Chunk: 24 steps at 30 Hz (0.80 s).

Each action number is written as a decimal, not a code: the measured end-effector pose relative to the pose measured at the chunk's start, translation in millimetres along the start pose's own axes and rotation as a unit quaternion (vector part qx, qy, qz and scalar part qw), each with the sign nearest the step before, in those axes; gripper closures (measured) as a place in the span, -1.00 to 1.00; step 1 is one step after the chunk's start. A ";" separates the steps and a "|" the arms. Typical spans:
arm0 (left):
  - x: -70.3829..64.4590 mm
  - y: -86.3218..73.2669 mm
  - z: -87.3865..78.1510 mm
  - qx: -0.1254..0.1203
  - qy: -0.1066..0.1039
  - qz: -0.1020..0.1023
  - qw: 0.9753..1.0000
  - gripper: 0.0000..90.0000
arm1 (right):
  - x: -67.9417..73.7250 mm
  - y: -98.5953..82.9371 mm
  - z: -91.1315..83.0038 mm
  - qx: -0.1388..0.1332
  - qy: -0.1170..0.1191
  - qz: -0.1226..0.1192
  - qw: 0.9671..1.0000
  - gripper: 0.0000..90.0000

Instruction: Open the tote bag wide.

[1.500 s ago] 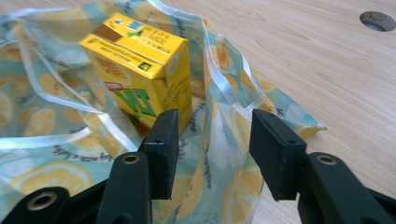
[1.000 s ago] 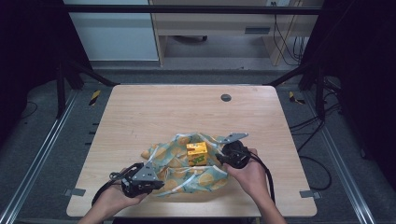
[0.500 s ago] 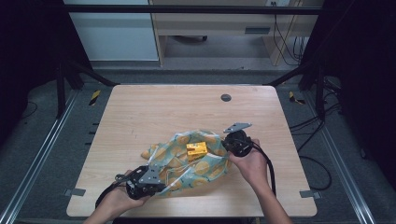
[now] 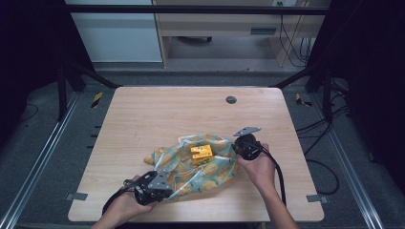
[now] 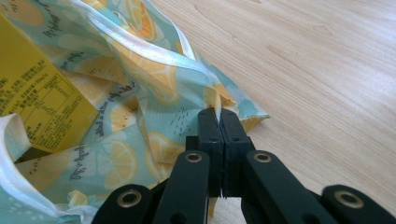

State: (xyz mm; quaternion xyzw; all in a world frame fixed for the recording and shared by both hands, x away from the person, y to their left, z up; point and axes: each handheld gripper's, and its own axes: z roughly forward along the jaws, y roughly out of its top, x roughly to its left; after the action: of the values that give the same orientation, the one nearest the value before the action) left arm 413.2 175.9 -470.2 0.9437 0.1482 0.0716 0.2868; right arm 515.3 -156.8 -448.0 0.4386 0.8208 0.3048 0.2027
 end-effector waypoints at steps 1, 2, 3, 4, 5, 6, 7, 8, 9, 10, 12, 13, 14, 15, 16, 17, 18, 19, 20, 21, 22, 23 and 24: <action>-0.5 -0.1 0.6 0.000 -0.001 0.000 1.000 1.00 | -0.1 -1.3 0.6 0.001 0.001 0.000 1.000 0.99; -0.9 -0.1 1.2 0.001 -0.001 0.001 1.000 1.00 | 0.1 -2.5 0.7 0.005 0.001 0.002 1.000 0.99; -0.9 -0.1 1.2 0.001 -0.001 0.001 1.000 1.00 | -0.5 -4.2 1.4 0.005 0.001 0.001 1.000 0.99; -1.8 0.0 2.3 0.004 0.000 0.003 1.000 1.00 | -1.3 -5.8 1.5 0.006 0.001 0.002 1.000 0.99; -2.2 0.1 2.6 0.004 0.000 0.003 1.000 1.00 | -2.0 -7.3 1.5 0.006 0.002 0.002 1.000 0.99; -2.9 0.2 3.7 0.003 -0.003 0.003 1.000 1.00 | -1.9 -8.3 1.3 0.006 0.002 0.004 1.000 0.99; -3.4 0.4 4.0 0.005 -0.001 0.004 1.000 1.00 | -1.5 -9.5 0.0 0.007 0.002 0.001 1.000 0.99; -4.0 0.5 4.7 0.006 -0.002 0.005 1.000 1.00 | -0.1 -9.7 -1.5 0.008 0.001 0.000 1.000 0.99; -4.3 0.5 5.6 0.006 -0.003 0.004 1.000 1.00 | 2.3 -9.9 -3.5 0.005 0.000 -0.007 1.000 0.99; -4.3 0.5 6.6 0.005 -0.005 0.005 1.000 1.00 | 4.1 -9.9 -5.2 0.006 -0.001 -0.014 1.000 0.98; -4.6 0.4 7.9 0.008 -0.005 0.004 1.000 0.99 | 5.6 -10.4 -7.8 0.007 0.000 -0.016 1.000 0.98; -4.9 0.4 8.3 0.008 -0.005 0.004 1.000 0.99 | 5.5 -11.3 -8.6 0.006 -0.001 -0.017 1.000 0.98; -4.9 0.4 8.3 0.008 -0.005 0.004 1.000 0.99 | 5.1 -12.5 -9.1 0.007 -0.001 -0.016 1.000 0.98; -5.7 0.5 8.3 0.009 -0.002 0.005 1.000 0.99 | 4.4 -14.0 -9.3 0.006 -0.002 -0.016 1.000 0.98; -6.0 0.5 8.3 0.009 -0.002 0.005 1.000 0.99 | 3.9 -15.4 -9.1 0.007 0.000 -0.012 1.000 0.98; -6.1 0.5 8.4 0.008 -0.003 0.006 1.000 0.99 | 3.2 -17.6 -8.5 0.009 0.001 -0.011 1.000 0.98; -6.3 0.5 8.4 0.008 -0.003 0.005 1.000 0.99 | 2.7 -19.4 -7.8 0.008 0.002 -0.010 1.000 0.98; -6.4 0.4 8.5 0.008 -0.002 0.005 1.000 0.99 | 2.0 -22.1 -7.6 0.011 0.001 -0.009 1.000 0.97; -6.4 0.3 8.8 0.008 -0.002 0.005 1.000 0.99 | 2.4 -23.9 -7.6 0.012 0.003 -0.006 1.000 0.97; -6.3 0.1 9.1 0.007 -0.002 0.005 1.000 0.99 | 3.1 -24.9 -7.7 0.014 0.003 -0.011 1.000 0.97; -6.1 0.0 9.6 0.008 -0.003 0.005 1.000 0.99 | 3.7 -25.4 -7.9 0.016 0.002 -0.016 1.000 0.97; -6.1 -0.1 10.0 0.008 -0.003 0.005 1.000 0.99 | 4.4 -25.8 -8.0 0.017 0.002 -0.019 1.000 0.96; -6.0 -0.2 10.2 0.008 -0.003 0.004 1.000 0.99 | 4.2 -26.0 -7.7 0.018 0.003 -0.019 1.000 0.96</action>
State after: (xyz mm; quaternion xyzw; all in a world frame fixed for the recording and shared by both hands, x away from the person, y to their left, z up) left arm 409.7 168.8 -479.1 0.9467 0.1441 0.0685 0.2797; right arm 493.0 -166.9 -460.3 0.4257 0.8347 0.2876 0.1986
